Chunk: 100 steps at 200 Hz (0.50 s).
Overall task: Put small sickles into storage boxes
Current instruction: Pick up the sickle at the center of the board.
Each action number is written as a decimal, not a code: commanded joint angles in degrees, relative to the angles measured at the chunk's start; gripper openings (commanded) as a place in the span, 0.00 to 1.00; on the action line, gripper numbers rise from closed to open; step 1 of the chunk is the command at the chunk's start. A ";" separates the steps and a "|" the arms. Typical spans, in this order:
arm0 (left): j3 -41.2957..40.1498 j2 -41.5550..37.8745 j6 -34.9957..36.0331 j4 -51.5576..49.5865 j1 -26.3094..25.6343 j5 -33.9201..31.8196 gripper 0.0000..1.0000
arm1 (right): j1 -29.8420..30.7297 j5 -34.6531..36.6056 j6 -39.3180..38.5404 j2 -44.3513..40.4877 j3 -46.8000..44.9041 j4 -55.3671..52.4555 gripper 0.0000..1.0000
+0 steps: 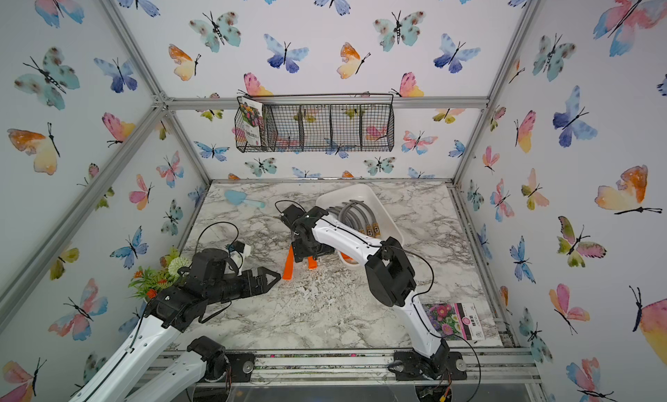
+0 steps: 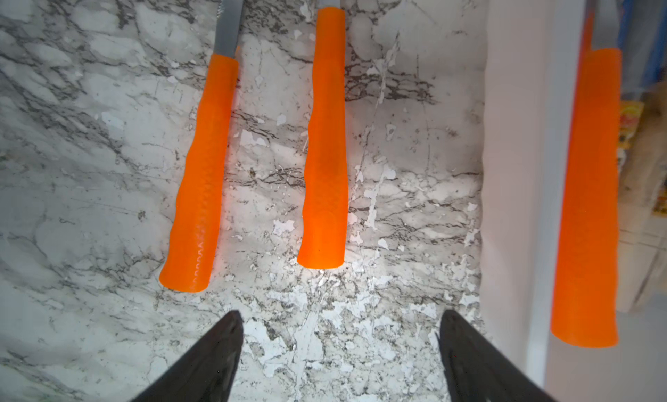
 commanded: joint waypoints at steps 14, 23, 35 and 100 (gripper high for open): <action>0.00 -3.01 -0.43 -3.95 -0.11 -1.12 0.98 | 0.06 0.62 -0.30 2.87 1.10 0.73 0.67; -0.16 -3.59 -0.55 -4.42 -0.13 -1.28 0.98 | 0.05 0.54 -0.57 3.53 1.17 1.14 0.60; -0.47 -4.26 -0.78 -4.81 -0.13 -1.42 0.98 | 0.13 0.52 -0.91 4.66 1.68 1.25 0.55; -1.68 -5.01 -1.35 -4.58 -0.13 -1.18 0.98 | 0.05 0.27 -2.42 9.18 3.51 1.60 0.50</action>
